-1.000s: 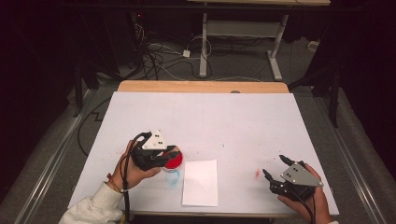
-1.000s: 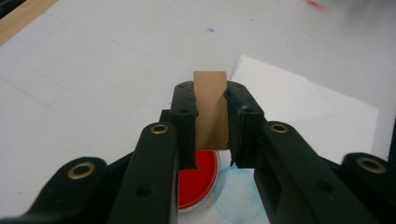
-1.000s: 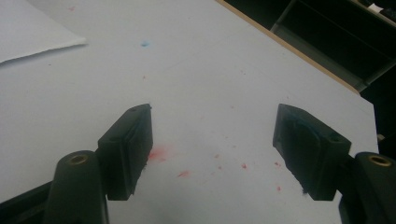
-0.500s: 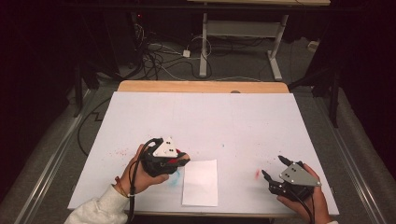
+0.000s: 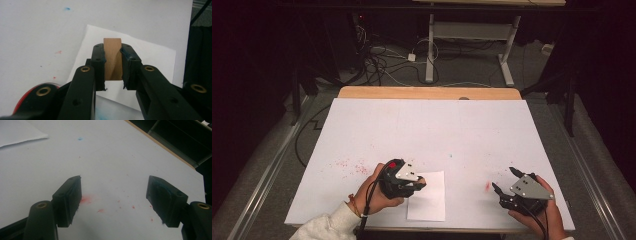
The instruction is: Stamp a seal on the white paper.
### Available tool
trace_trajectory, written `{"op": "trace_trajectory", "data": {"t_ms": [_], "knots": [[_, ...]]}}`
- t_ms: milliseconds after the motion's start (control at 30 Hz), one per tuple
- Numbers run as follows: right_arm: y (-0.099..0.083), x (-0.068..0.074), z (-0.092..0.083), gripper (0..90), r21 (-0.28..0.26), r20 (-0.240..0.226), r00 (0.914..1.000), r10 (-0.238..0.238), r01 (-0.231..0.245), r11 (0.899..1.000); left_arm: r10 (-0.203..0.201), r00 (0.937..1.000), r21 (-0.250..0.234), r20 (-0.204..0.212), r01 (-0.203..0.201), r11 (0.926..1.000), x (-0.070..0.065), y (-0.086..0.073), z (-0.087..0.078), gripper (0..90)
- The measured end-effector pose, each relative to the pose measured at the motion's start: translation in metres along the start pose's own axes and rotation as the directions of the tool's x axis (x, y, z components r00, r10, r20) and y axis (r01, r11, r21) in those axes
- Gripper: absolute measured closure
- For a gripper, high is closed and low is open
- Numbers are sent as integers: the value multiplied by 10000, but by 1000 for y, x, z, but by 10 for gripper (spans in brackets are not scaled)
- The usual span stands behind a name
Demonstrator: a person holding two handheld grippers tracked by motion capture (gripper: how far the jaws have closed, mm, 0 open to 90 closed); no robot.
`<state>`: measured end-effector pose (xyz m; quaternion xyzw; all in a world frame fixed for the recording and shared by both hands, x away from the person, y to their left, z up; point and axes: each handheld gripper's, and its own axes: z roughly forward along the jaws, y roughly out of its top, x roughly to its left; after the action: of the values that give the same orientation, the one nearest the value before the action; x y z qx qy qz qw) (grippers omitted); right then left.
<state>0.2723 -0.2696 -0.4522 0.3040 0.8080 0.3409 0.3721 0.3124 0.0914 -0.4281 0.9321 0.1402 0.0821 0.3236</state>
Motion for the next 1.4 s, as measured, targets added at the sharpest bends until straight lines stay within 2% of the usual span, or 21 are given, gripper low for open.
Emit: {"op": "trace_trajectory", "data": {"t_ms": [233, 567, 633, 733, 900, 1400], "knots": [[0, 1, 0, 291, 53, 22, 9999, -102, 102, 9999, 315, 9992, 421, 246, -326, 9986, -8, 4, 19, 735], [0, 1, 1, 291, 118, -16, 9999, -164, 164, 9998, 198, 9991, 978, 366, -233, 9949, -5, 2, 43, 735], [0, 2, 1, 291, 135, -21, 9998, -182, 182, 9997, 172, 9996, 1179, 204, -195, 9928, -4, 1, 47, 735], [1, 3, 1, 291, 90, -12, 9997, -231, 231, 9997, -95, 9988, 1116, 483, 41, 9937, 1, 0, 47, 735], [1, 3, 1, 291, 130, -9, 9996, -282, 282, 9995, -239, 9980, 1181, 582, 168, 9929, 3, 0, 48, 735], [1, 3, 1, 291, 131, 18, 9996, -284, 284, 9995, -280, 9979, 1161, 584, 210, 9930, 3, -1, 49, 736]]}}
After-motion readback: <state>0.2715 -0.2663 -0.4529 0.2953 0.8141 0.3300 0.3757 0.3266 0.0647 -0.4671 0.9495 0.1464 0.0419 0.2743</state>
